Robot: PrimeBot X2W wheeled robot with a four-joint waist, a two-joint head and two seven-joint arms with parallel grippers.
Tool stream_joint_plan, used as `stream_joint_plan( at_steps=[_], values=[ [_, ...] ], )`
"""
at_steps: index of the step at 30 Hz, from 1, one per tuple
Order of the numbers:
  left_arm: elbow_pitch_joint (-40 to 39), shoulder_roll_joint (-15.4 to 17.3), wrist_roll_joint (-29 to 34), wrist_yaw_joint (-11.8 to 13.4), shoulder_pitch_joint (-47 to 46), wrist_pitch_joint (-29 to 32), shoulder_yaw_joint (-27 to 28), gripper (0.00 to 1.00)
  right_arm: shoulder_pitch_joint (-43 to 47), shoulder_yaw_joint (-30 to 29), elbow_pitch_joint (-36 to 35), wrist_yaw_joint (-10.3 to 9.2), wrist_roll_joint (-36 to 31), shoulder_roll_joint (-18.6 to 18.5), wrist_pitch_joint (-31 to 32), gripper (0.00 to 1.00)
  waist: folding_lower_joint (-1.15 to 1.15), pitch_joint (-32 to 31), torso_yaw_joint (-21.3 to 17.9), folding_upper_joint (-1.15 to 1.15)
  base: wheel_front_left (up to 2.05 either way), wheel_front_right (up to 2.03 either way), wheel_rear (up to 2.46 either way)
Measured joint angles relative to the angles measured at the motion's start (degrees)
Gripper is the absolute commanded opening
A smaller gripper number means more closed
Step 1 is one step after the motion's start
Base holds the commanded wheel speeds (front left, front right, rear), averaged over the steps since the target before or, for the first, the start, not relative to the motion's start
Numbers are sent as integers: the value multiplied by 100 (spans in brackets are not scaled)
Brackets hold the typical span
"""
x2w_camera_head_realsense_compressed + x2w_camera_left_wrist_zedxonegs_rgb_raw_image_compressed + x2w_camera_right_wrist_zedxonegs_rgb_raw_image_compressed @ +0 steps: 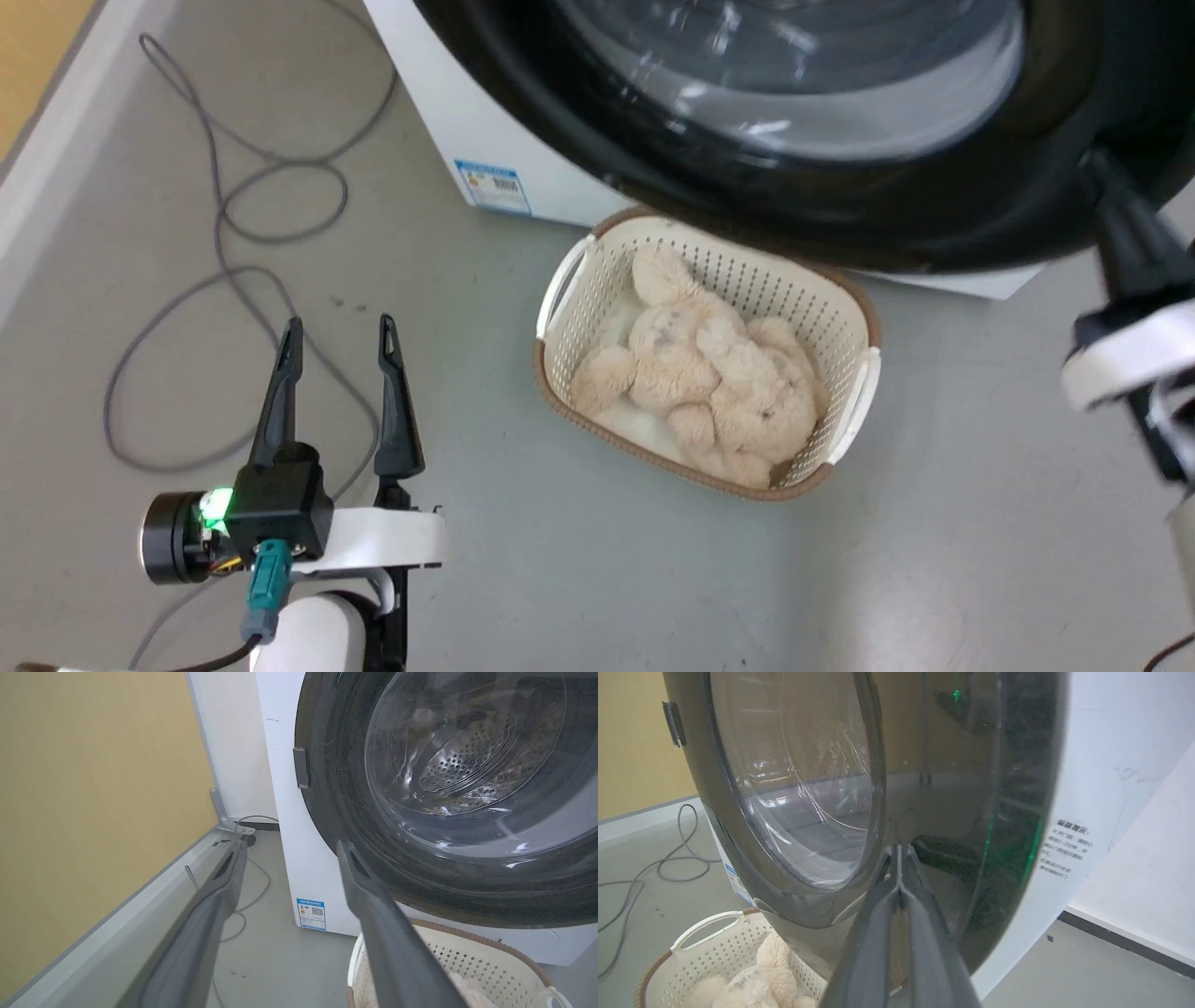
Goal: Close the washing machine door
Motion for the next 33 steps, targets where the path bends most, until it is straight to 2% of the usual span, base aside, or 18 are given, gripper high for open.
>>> stream_joint_plan(
  at_steps=[13,23,28,33],
  values=[
    [-24,-10,-71,101,-218,0,-149,100,-1276,-283,1013,0,-307,-346,-1,0,0,393,112,0,0,0,0],
    [-9,-13,-135,135,-303,0,-158,100,-1534,-475,1256,2,-591,-280,0,0,0,435,133,0,0,0,0],
    [43,-18,-143,153,-292,-1,-110,100,-1428,-604,996,-1,-625,-76,0,0,0,255,77,0,0,0,0],
    [119,-18,-96,136,-159,0,-15,100,-954,-872,35,-2,-625,210,-1,0,0,-44,-54,0,0,0,0]
  ],
)
